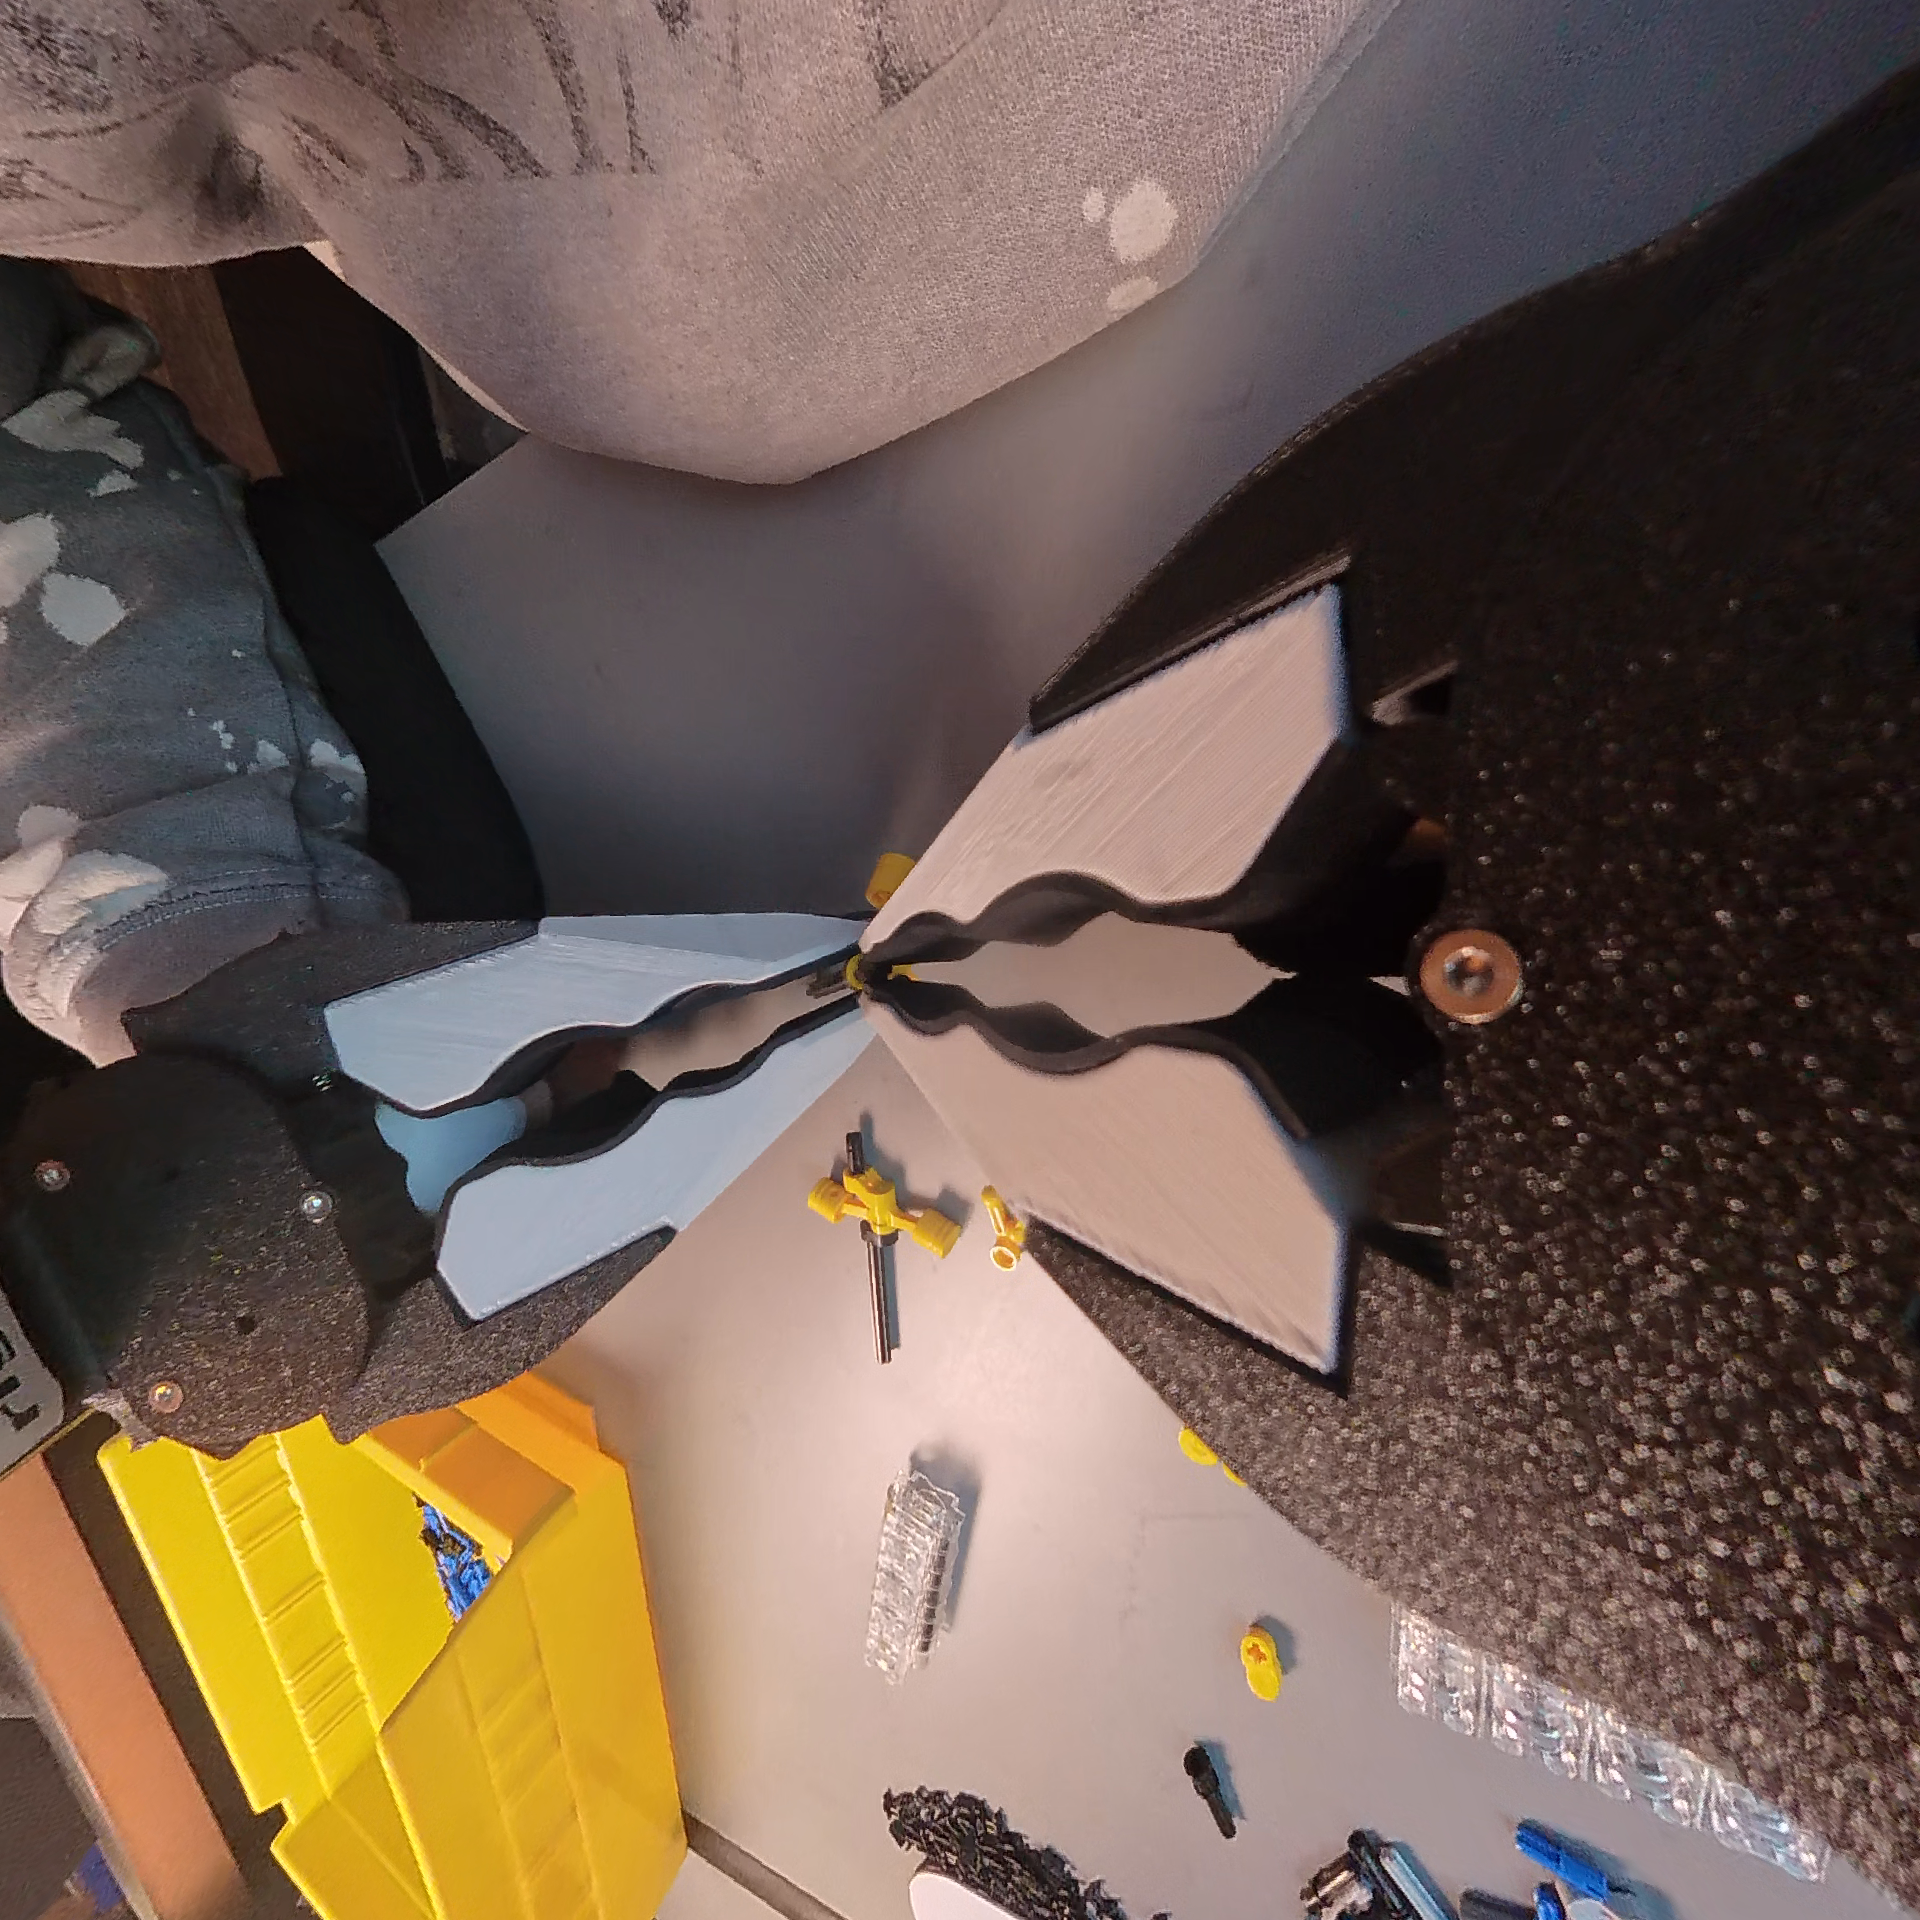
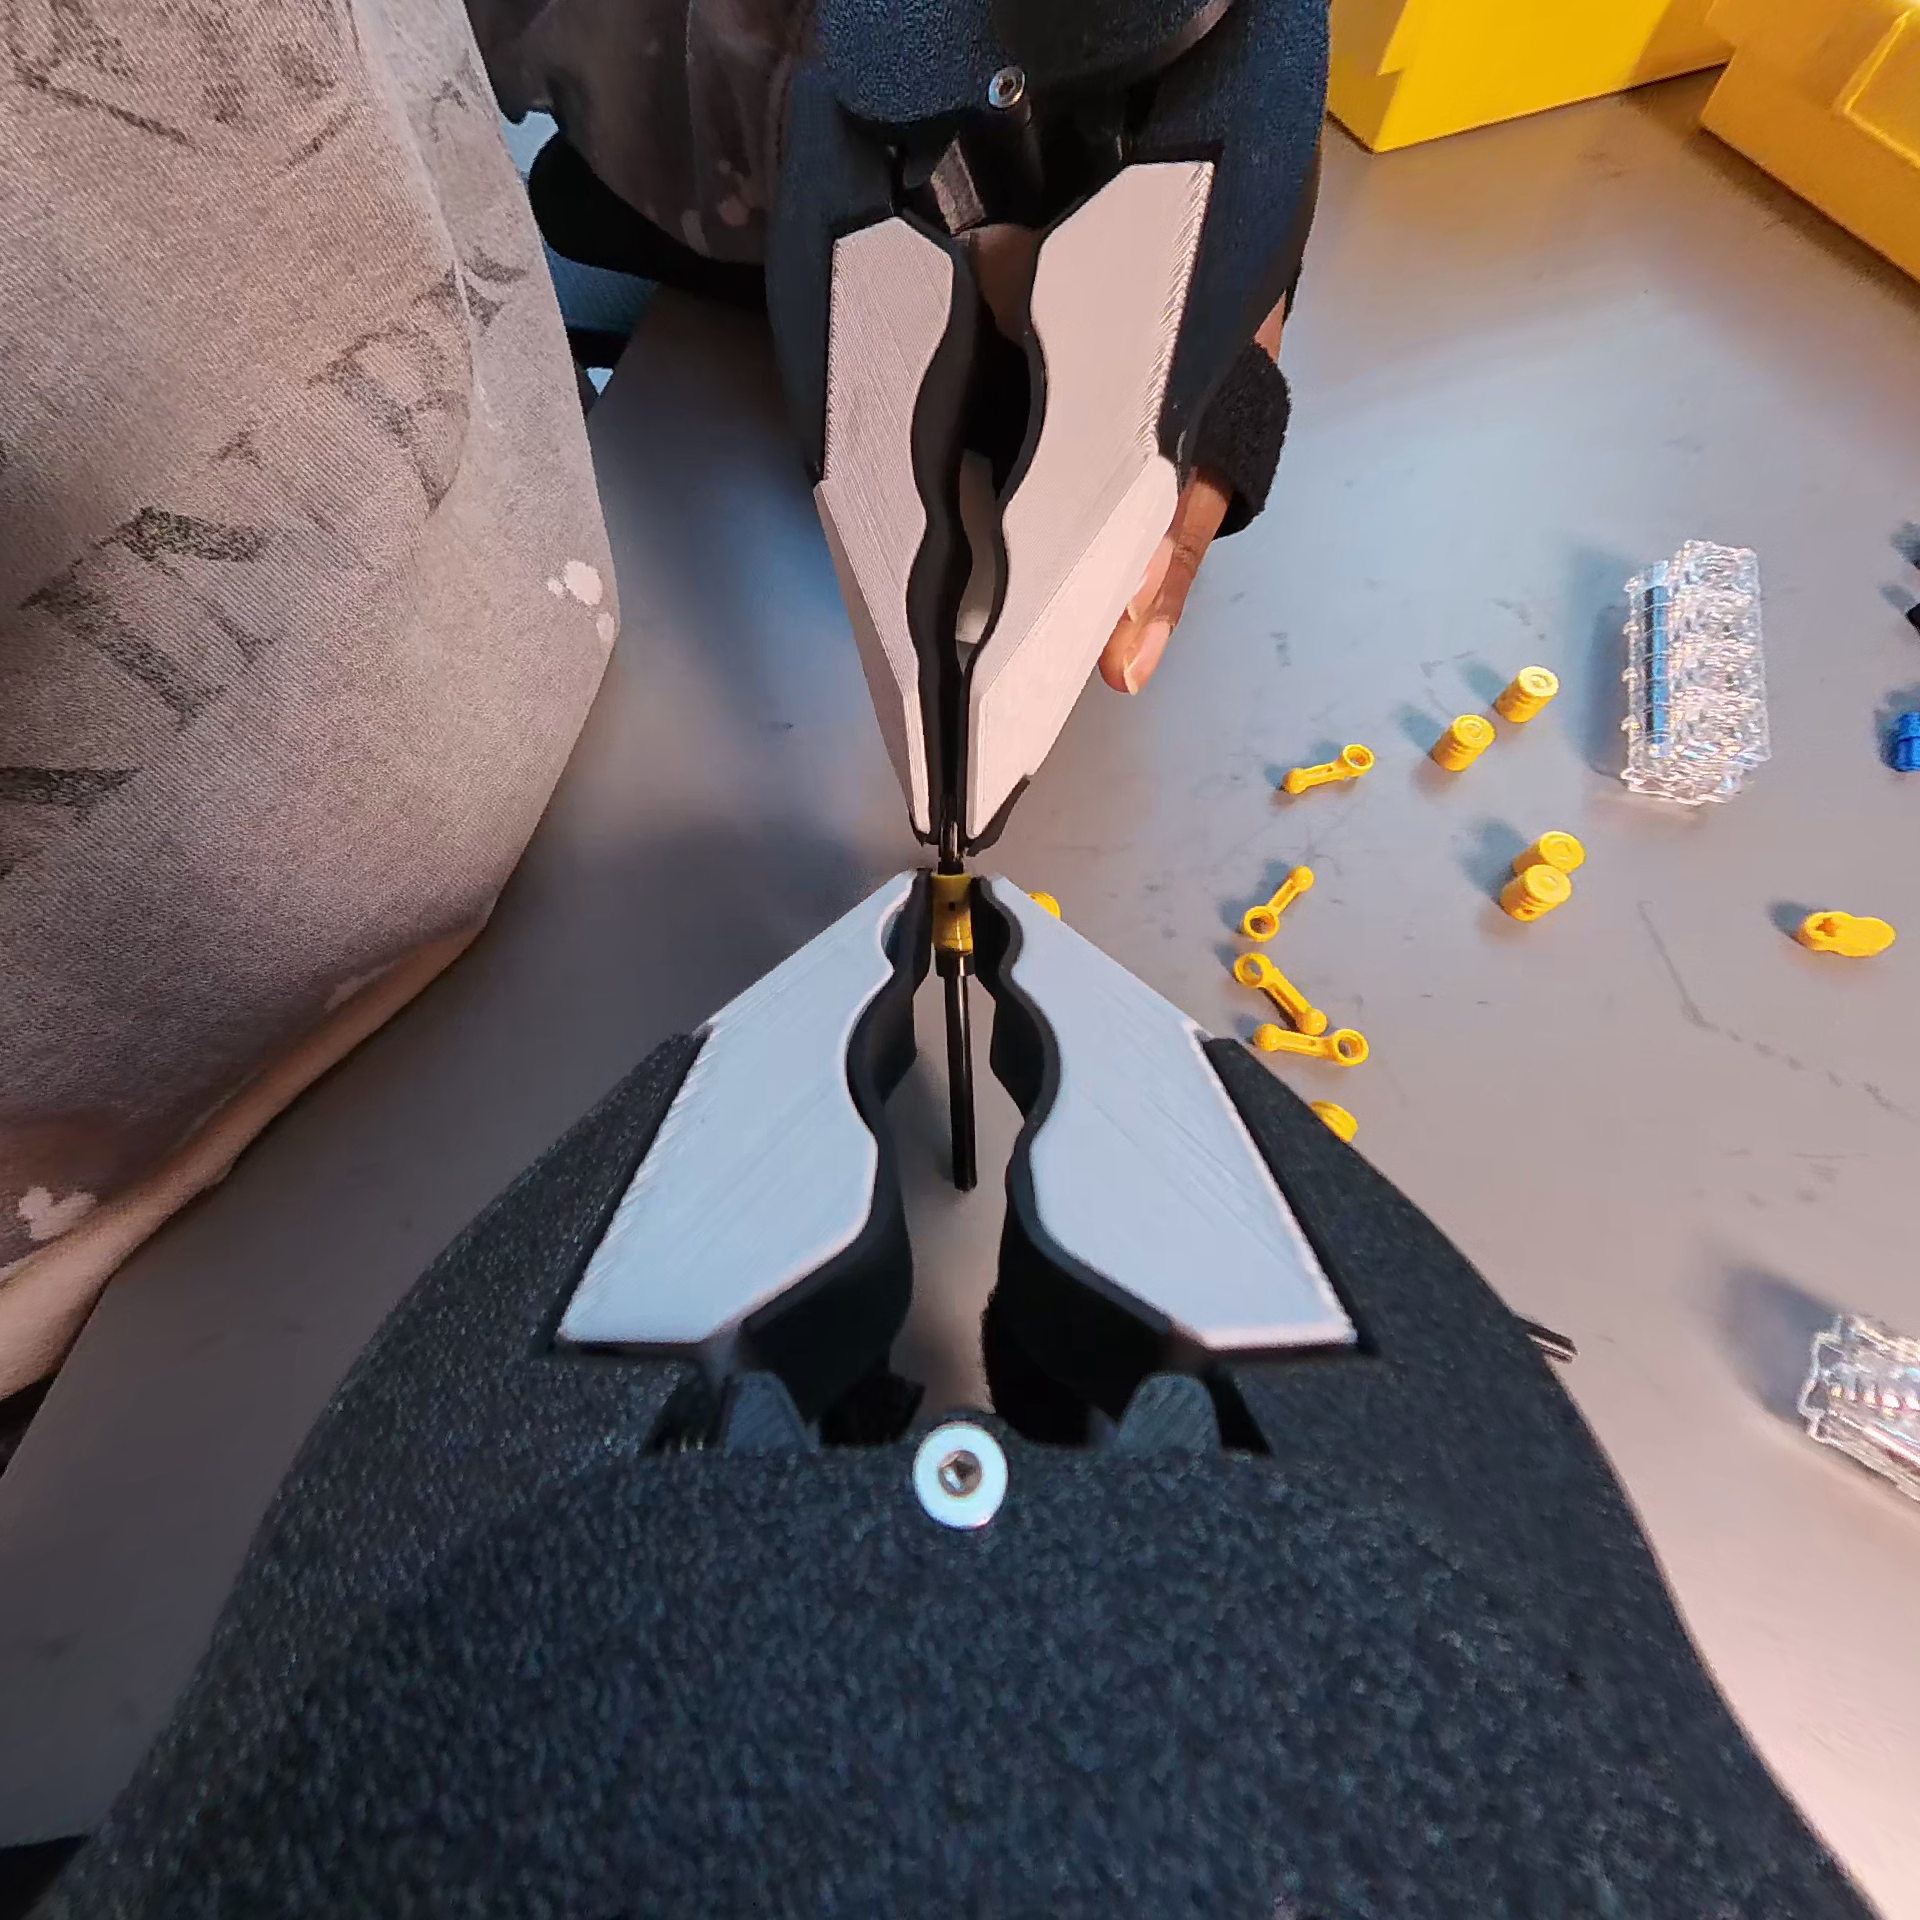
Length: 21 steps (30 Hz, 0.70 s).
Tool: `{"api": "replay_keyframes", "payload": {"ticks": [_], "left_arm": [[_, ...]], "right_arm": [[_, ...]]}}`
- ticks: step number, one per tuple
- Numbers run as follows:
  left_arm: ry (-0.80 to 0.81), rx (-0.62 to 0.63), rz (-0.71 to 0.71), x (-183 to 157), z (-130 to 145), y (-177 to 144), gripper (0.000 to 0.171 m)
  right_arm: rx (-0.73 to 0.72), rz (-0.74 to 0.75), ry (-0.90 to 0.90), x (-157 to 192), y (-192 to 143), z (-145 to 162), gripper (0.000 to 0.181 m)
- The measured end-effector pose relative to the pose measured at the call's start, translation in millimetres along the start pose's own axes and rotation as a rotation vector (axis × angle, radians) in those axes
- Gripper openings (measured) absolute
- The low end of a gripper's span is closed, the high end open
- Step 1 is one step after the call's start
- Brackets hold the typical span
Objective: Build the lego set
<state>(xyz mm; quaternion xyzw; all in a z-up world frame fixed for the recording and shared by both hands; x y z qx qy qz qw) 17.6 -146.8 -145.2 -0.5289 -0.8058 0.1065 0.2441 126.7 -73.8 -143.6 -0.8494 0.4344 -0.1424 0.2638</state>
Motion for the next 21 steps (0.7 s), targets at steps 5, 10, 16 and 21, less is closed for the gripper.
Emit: {"api": "replay_keyframes", "payload": {"ticks": [5,10,16,21], "left_arm": [[-0.003,-0.006,0.001,1.0,0.3,0.1,0.003],[0.010,0.011,0.001,0.2,1.2,1.5,0.003],[0.022,0.014,0.004,-0.6,2.0,3.0,0.003],[0.044,0.022,-0.003,-0.9,3.5,4.8,0.003]], "right_arm": [[-0.003,0.001,0.003,-0.5,-0.3,-0.1,0.004],[0.010,-0.001,0.004,-0.5,0.6,0.8,0.004],[0.023,-0.002,-0.001,0.2,1.2,1.6,0.004],[0.036,0.001,0.002,-0.2,1.6,3.5,0.005]]}}
Point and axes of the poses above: each gripper's, where its closed fingertips meet, y out along the fingers, z out of its underside, x = y × z across the jaws, the point moved 8 cm from there along -y, back along the fingers, and after that the axes turned 1 degree about y, right-handed, at the moved point
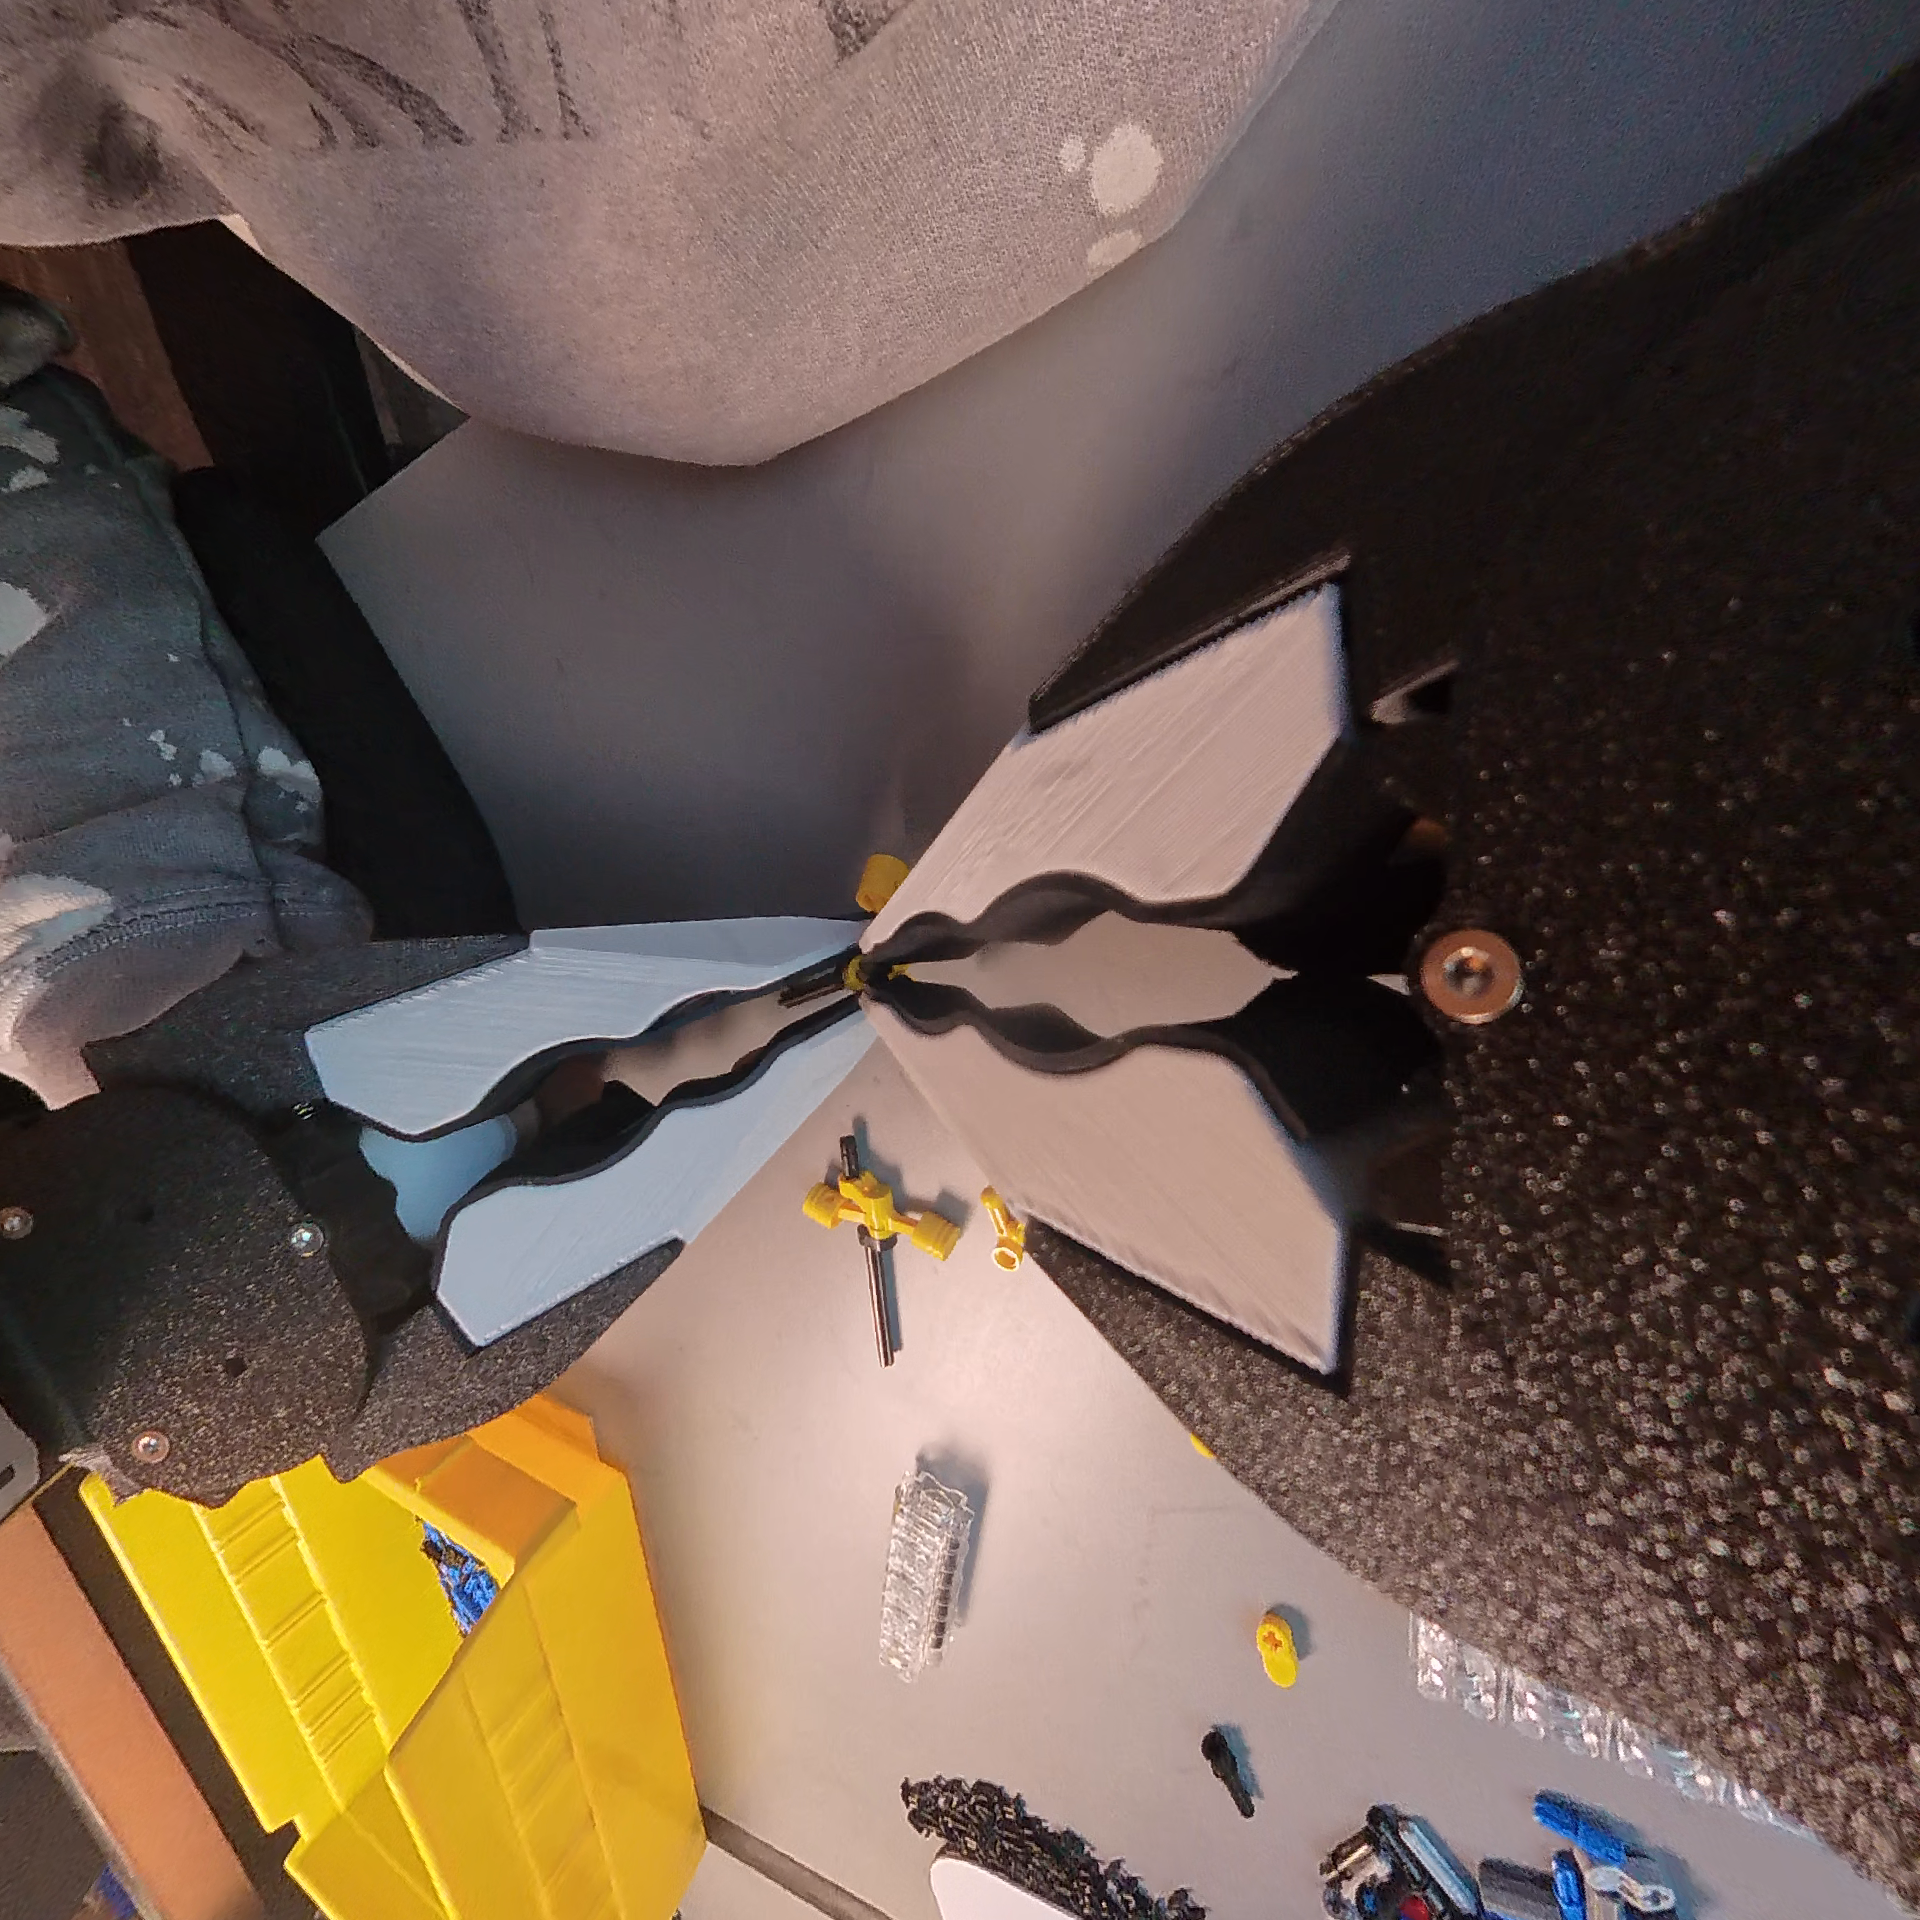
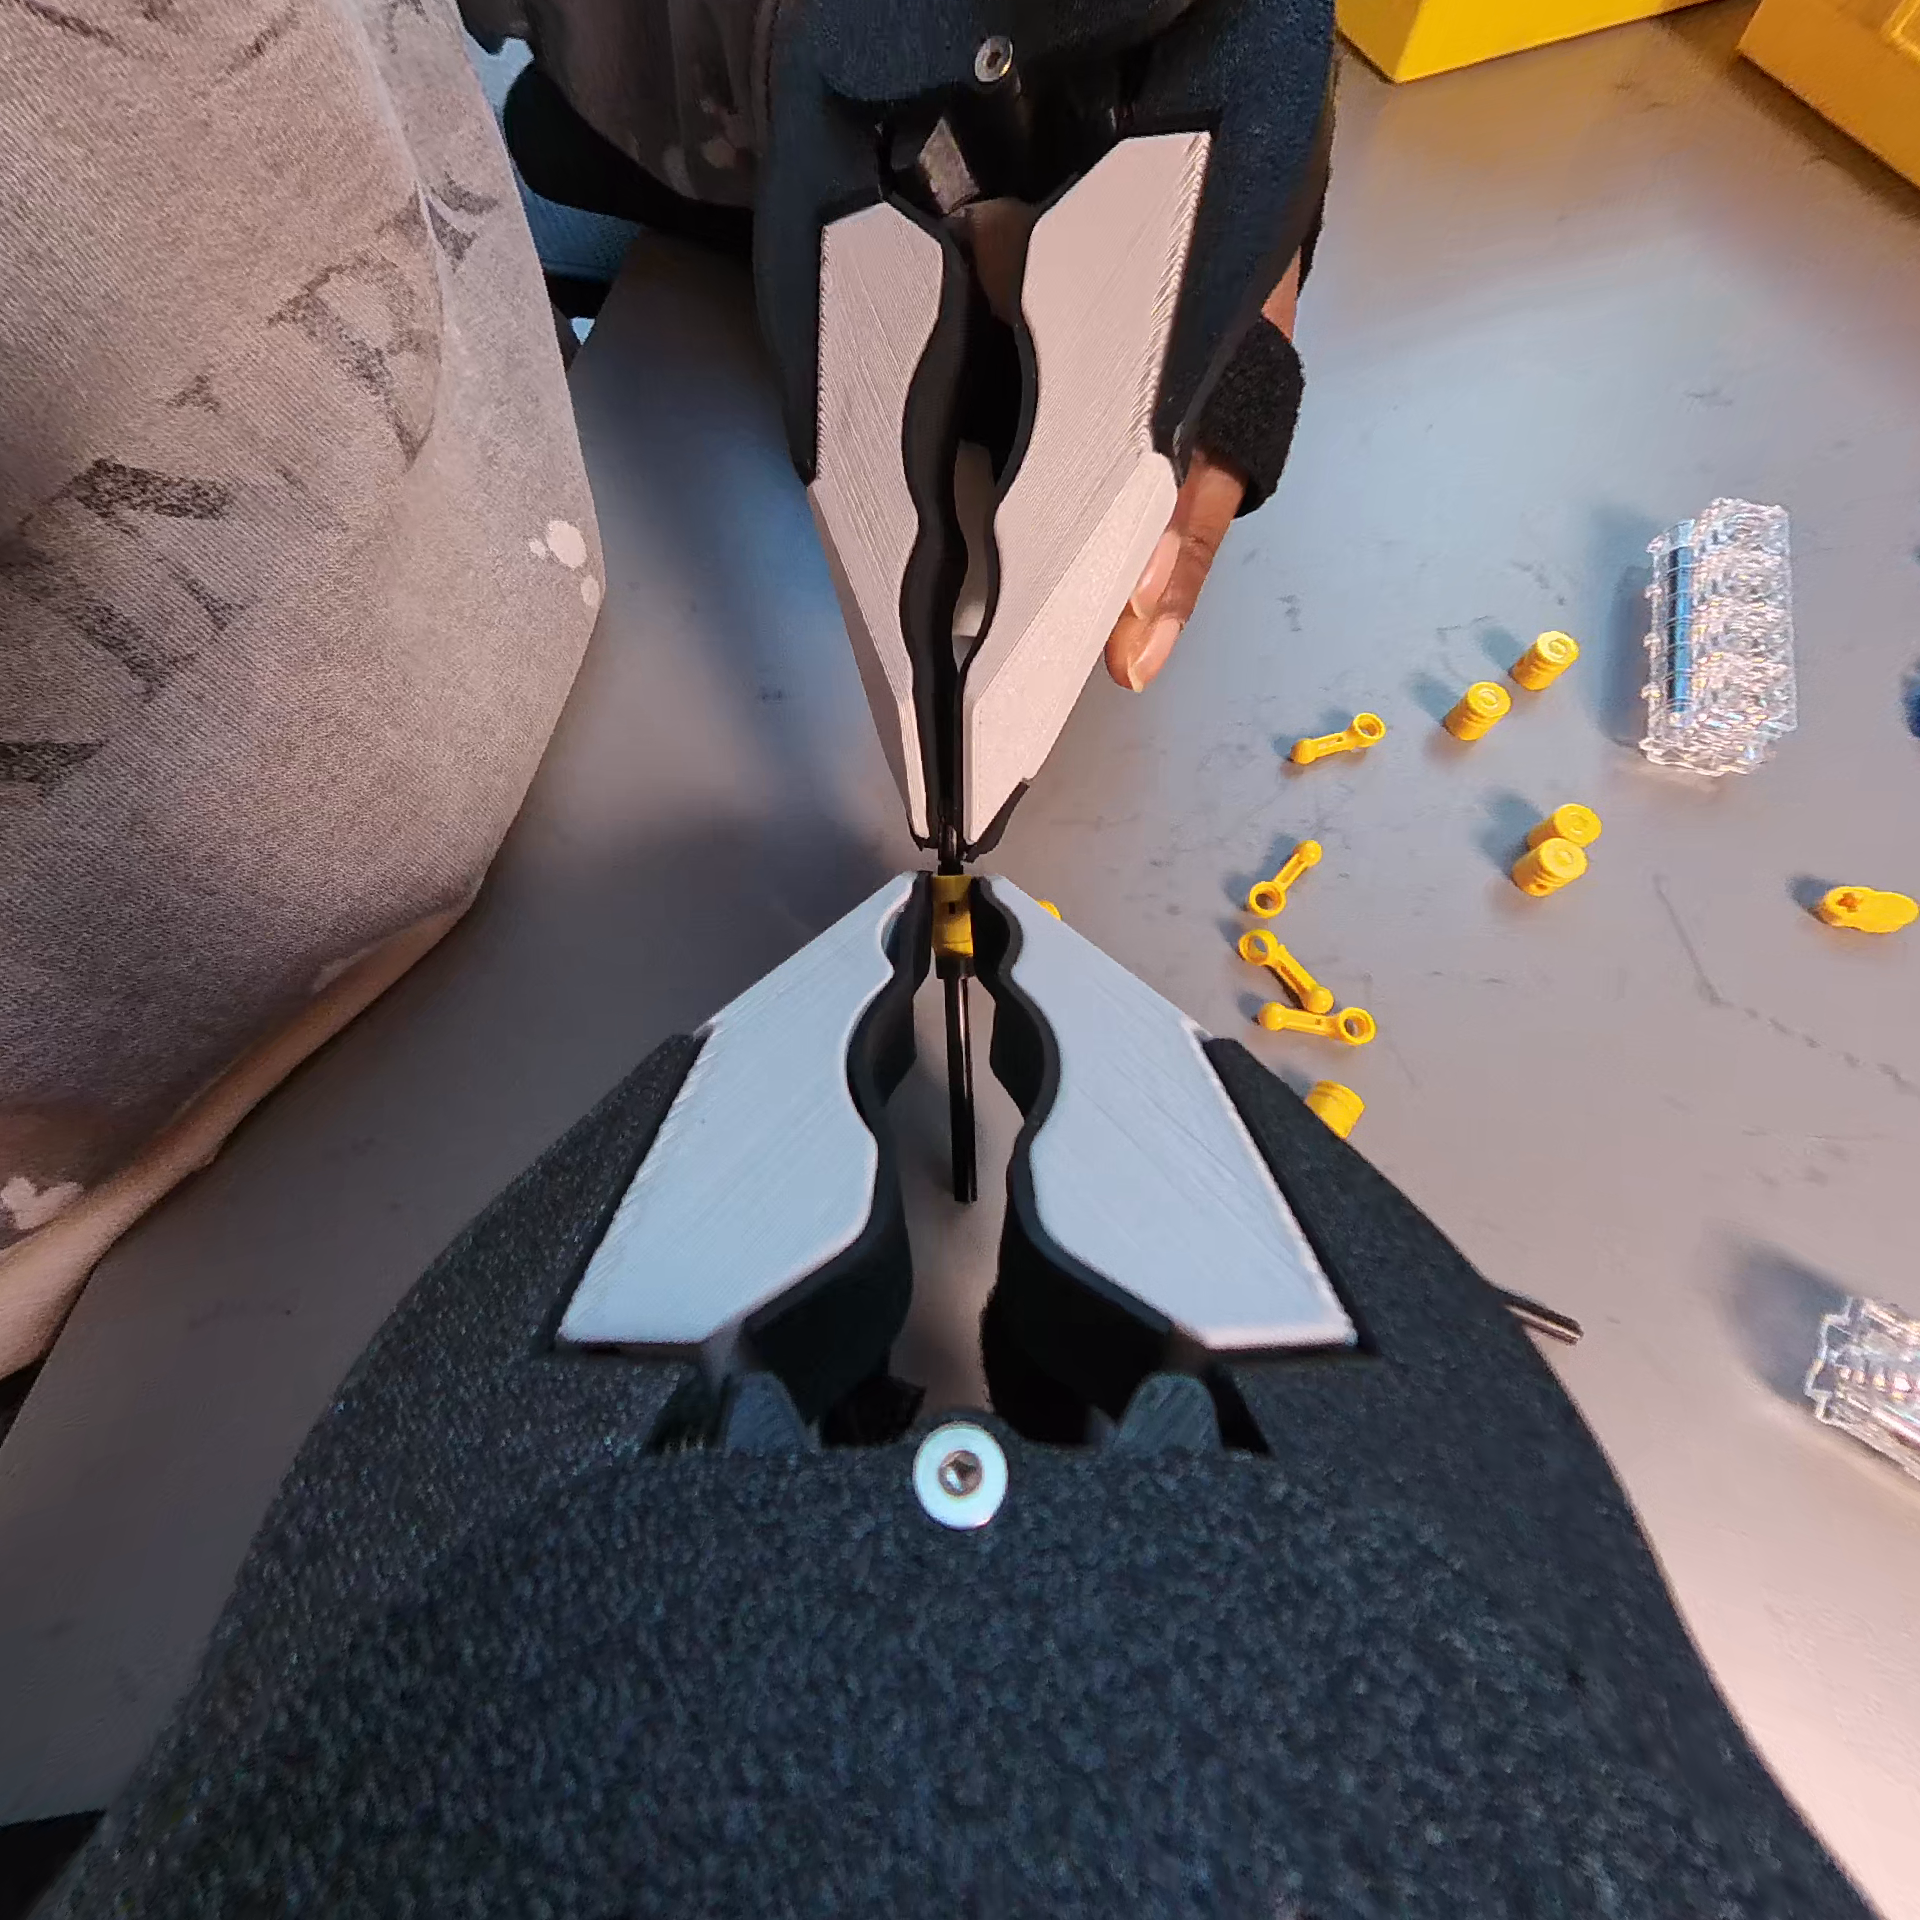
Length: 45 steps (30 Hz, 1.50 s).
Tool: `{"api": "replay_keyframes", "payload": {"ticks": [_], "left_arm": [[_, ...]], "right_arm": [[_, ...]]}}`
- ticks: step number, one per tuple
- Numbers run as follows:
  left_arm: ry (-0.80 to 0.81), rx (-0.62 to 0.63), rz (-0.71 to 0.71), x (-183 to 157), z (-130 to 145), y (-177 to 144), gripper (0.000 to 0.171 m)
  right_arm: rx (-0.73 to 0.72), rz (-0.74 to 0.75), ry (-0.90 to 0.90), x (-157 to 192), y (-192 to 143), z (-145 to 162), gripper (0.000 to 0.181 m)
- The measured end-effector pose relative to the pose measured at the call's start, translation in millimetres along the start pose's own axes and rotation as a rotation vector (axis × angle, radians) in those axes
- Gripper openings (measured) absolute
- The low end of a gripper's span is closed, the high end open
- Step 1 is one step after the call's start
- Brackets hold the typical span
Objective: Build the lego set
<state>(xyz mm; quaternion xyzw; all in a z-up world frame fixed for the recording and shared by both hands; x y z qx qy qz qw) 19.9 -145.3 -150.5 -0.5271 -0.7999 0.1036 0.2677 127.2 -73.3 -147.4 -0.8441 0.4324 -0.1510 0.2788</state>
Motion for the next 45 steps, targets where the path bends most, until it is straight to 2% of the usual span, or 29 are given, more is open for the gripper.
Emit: {"api": "replay_keyframes", "payload": {"ticks": [4,6,8,15,17,19,25,29,34,38,40,43,45], "left_arm": [[-0.040,0.048,-0.023,6,4,2,0.005],[-0.079,0.032,-0.027,8,3,-1,0.018],[-0.135,0.008,-0.015,11,3,-5,0.021],[-0.170,0.119,0.025,8,10,3,0.013],[-0.167,0.149,0.037,7,12,6,0.011],[-0.160,0.162,0.041,6,12,7,0.010],[-0.152,0.165,0.051,3,12,5,0.010],[-0.152,0.177,0.051,2,14,2,0.010],[-0.170,0.150,0.050,4,14,-6,0.011],[-0.224,0.108,0.033,8,14,-14,0.012],[-0.269,0.058,0.015,12,13,-21,0.014],[-0.347,-0.065,-0.015,20,5,-33,0.028],[-0.410,-0.194,-0.012,26,-4,-41,0.037]], "right_arm": [[0.043,0.036,0.022,-6,1,5,0.006],[0.064,0.052,0.010,-5,3,6,0.007],[0.082,0.070,-0.005,-5,4,8,0.007],[0.139,0.119,-0.087,-4,10,8,0.007],[0.136,0.128,-0.088,-4,10,7,0.013],[0.137,0.137,-0.083,-5,9,7,0.021],[0.126,0.177,-0.083,-4,-1,2,0.024],[0.125,0.190,-0.029,4,-7,-4,0.024],[0.200,0.250,-0.011,8,6,-4,0.022],[0.213,0.192,-0.006,4,11,-2,0.007],[0.133,0.174,-0.013,2,6,-10,0.007],[-0.184,0.159,-0.005,1,-16,-35,0.008],[-0.407,0.167,0.010,-3,-34,-49,0.008]]}}
Point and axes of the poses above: each gripper's, where its closed fingertips meet, y out along the fingers, z out of its underside, x = y × z across the jaws, the point moved 8 cm from there along -y, back along the fingers, and after that the axes turned 1 degree about y, right-handed, at the moved point
